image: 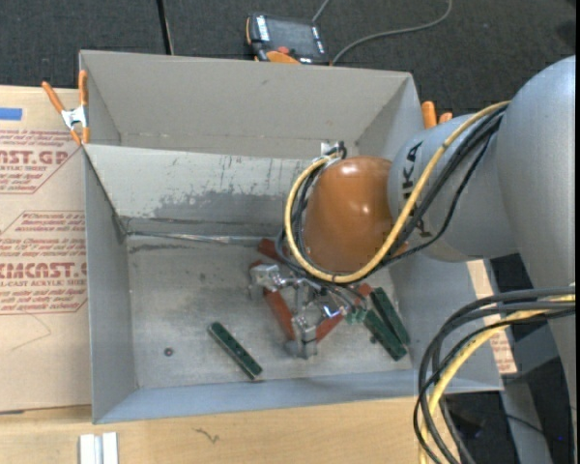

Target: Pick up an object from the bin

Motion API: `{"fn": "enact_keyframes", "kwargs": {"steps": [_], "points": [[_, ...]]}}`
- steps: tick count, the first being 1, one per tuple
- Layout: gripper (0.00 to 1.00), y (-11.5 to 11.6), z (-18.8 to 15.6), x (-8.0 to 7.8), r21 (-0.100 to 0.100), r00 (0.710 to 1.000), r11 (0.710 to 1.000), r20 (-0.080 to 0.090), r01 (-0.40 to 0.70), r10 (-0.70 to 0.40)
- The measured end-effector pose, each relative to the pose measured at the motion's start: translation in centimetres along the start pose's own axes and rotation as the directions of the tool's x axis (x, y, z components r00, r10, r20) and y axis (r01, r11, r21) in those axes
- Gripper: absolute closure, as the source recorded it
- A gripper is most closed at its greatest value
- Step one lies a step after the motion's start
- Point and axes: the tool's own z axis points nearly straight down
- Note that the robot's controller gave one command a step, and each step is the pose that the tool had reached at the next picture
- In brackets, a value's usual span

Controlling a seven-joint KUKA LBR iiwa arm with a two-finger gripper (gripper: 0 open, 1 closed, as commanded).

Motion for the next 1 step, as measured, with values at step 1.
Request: {"fn": "enact_keyframes", "kwargs": {"steps": [1], "points": [[0.00, -6.59, 0.03, 3.46, 0.001, 0.988, 0.988, 0.000, 0.152, -0.152]]}}
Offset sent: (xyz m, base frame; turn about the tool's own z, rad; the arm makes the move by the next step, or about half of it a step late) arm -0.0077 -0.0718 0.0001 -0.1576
